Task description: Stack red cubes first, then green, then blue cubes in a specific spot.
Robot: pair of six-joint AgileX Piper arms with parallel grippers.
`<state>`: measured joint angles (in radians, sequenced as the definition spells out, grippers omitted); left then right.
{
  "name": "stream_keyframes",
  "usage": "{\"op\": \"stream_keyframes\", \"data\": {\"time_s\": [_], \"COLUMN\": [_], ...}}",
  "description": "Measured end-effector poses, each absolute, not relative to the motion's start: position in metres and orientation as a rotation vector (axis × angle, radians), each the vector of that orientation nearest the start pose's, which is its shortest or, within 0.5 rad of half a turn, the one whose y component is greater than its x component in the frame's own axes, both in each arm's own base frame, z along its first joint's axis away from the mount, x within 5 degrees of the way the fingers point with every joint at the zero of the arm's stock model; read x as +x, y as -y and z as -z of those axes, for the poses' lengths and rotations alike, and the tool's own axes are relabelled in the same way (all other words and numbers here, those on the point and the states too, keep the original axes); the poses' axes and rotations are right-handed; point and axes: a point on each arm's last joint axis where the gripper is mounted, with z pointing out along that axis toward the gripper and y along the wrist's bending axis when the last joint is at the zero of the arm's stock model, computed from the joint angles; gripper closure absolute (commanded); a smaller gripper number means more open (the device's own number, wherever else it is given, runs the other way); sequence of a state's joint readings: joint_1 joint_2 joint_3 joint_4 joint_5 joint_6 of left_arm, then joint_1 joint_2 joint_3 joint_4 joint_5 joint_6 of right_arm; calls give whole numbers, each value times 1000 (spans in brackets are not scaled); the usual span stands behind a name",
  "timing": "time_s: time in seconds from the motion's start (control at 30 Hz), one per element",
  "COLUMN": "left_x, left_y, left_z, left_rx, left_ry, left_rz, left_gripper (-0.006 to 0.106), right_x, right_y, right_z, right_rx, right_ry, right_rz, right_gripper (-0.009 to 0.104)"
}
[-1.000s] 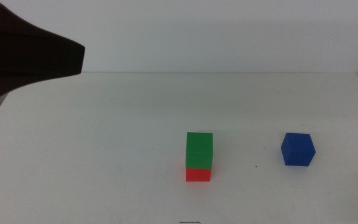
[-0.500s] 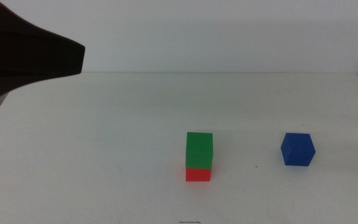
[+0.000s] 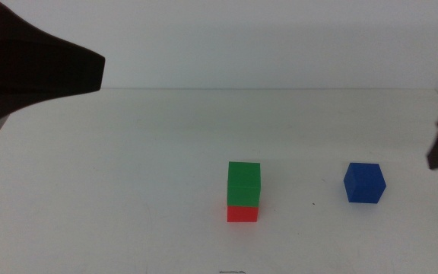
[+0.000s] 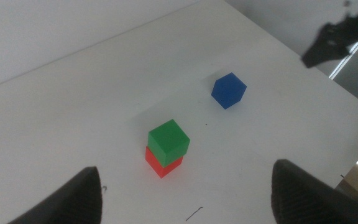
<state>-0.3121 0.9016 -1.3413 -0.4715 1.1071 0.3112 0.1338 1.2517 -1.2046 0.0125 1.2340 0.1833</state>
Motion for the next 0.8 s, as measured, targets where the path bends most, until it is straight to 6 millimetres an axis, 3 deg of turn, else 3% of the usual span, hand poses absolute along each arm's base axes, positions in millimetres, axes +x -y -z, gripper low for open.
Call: {"op": "stream_keyframes", "data": {"time_s": [0.2,0.8], "left_x": [115,115], "left_y": [76,76], "left_z": [-471,-471], "left_rx": [662,662], "left_ry": [-1997,-1997], "left_rz": [575,575], "left_gripper": [7,7], "right_x": [275,349], "right_y": [-51,-70], "right_z": [-338,-271], "right_rx": [86,99], "right_ry": [-2832,-2988], "right_rz": [-103,-106], "right_gripper": [24,24]}}
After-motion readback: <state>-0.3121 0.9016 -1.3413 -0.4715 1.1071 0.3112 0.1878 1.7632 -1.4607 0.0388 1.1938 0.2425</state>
